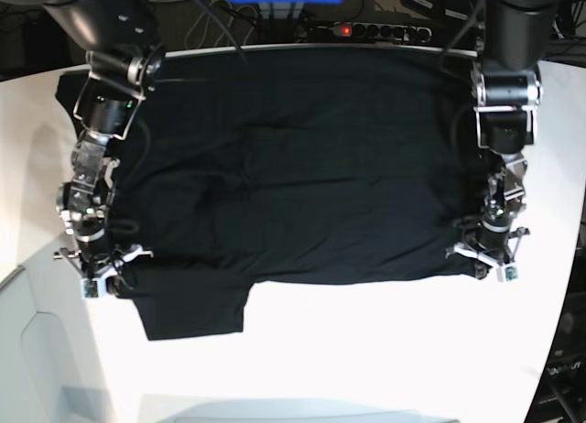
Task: Fold the T-shirt properly
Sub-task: 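Pull the folded black shirt back toward the robot with both grippers, then hold the folded edge steady with both grippers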
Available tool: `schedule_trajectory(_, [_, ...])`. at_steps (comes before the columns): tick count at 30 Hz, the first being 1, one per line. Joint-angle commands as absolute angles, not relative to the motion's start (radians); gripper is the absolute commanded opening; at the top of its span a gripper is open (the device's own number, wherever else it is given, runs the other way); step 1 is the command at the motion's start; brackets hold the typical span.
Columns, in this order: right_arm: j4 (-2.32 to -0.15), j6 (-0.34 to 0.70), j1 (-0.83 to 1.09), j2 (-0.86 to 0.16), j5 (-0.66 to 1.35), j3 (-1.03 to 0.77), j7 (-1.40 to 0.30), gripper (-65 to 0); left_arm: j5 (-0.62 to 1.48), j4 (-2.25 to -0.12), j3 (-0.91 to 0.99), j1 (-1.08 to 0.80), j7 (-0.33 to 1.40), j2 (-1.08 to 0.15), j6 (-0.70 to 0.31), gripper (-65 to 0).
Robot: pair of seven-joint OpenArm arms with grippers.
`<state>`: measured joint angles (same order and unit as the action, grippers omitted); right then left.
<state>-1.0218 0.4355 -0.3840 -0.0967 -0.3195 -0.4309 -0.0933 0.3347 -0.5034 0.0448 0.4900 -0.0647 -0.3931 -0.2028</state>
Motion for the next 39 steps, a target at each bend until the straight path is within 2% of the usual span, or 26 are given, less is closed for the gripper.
schedule_trajectory(1, [-1.055,0.433,-0.412,-0.102,-0.309,-0.429,-0.059,-65.0,0.341,-0.562,0.051,0.503,-0.094,-0.41,-0.2,-64.2])
schedule_trajectory(7, [-1.159,0.433,-0.346,-0.102,-0.248,-0.427,-0.059,-65.0,0.34,-0.819,0.248,0.369,0.05,-0.404,-0.206,-64.2])
schedule_trajectory(10, [-1.202,0.433,-0.312,-0.107,-0.211,-0.426,-0.065,-65.0,0.341,-0.903,0.285,0.317,0.091,-0.403,-0.208,-64.2])
schedule_trajectory(17, [-1.346,0.435,-0.194,-0.102,-0.202,-0.427,-0.059,-65.0,0.341,-1.072,0.311,0.183,0.097,-0.403,-0.2,-64.2])
schedule_trajectory(27, [-1.46,0.435,-0.019,-0.127,-0.064,-0.427,-0.058,-65.0,0.341,-1.273,0.478,-0.021,0.101,-0.312,-0.208,-64.2])
schedule_trajectory(39, [-1.59,0.435,0.087,-0.127,-0.054,-0.427,-0.058,-65.0,0.341,-1.458,0.61,-0.199,0.101,-0.226,-0.211,-64.2])
